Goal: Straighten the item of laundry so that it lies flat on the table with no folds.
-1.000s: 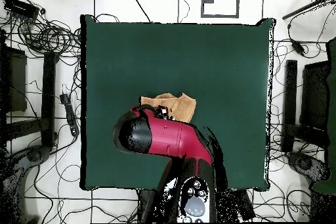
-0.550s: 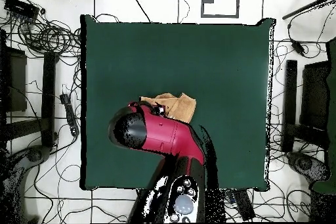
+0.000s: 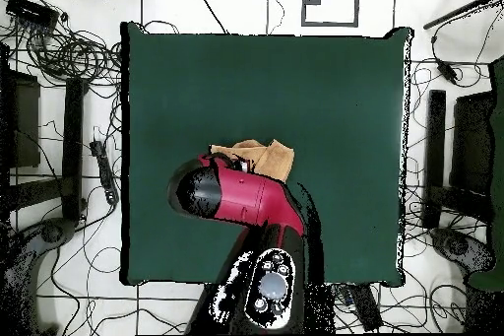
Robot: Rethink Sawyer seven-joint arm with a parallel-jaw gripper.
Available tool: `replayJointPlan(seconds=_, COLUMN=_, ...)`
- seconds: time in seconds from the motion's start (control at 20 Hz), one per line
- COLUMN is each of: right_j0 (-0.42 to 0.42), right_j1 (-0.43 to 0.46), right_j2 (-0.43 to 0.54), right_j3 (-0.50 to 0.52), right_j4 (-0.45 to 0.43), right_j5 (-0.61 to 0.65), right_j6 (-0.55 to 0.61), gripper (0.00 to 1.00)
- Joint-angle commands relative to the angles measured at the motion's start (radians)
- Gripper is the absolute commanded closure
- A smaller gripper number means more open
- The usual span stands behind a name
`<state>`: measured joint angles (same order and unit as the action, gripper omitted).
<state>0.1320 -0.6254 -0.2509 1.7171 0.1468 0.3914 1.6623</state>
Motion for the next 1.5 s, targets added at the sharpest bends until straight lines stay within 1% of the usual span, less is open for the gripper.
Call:
replayJointPlan(seconds=0.05, right_j0=-0.018, right_j1=0.058, right_j2=0.145, right_j3=-0.013, right_j4=-0.066, right_j5=-0.047, right_j6=0.054, gripper=0.0)
replayJointPlan(seconds=0.2, right_j0=-0.014, right_j1=0.061, right_j2=0.14, right_j3=-0.026, right_j4=-0.085, right_j5=-0.045, right_j6=0.058, gripper=0.0)
replayJointPlan(seconds=0.45, right_j0=-0.011, right_j1=0.063, right_j2=0.149, right_j3=-0.047, right_j4=-0.134, right_j5=-0.041, right_j6=0.033, gripper=0.0)
replayJointPlan(seconds=0.6, right_j0=0.005, right_j1=0.054, right_j2=0.137, right_j3=-0.05, right_j4=-0.138, right_j5=-0.035, right_j6=0.068, gripper=0.0)
replayJointPlan(seconds=0.85, right_j0=0.01, right_j1=0.004, right_j2=0.155, right_j3=-0.014, right_j4=-0.14, right_j5=-0.056, right_j6=0.09, gripper=0.0)
replayJointPlan(seconds=1.05, right_j0=0.042, right_j1=0.004, right_j2=0.127, right_j3=-0.011, right_j4=-0.111, right_j5=-0.039, right_j6=0.147, gripper=0.0)
replayJointPlan(seconds=1.15, right_j0=0.047, right_j1=0.001, right_j2=0.126, right_j3=-0.01, right_j4=-0.115, right_j5=-0.037, right_j6=0.143, gripper=0.0)
replayJointPlan(seconds=1.25, right_j0=0.046, right_j1=-0.02, right_j2=0.131, right_j3=0.005, right_j4=-0.111, right_j5=-0.023, right_j6=0.14, gripper=0.0)
replayJointPlan(seconds=1.5, right_j0=0.013, right_j1=-0.066, right_j2=0.189, right_j3=0.044, right_j4=-0.145, right_j5=-0.007, right_j6=0.054, gripper=0.0)
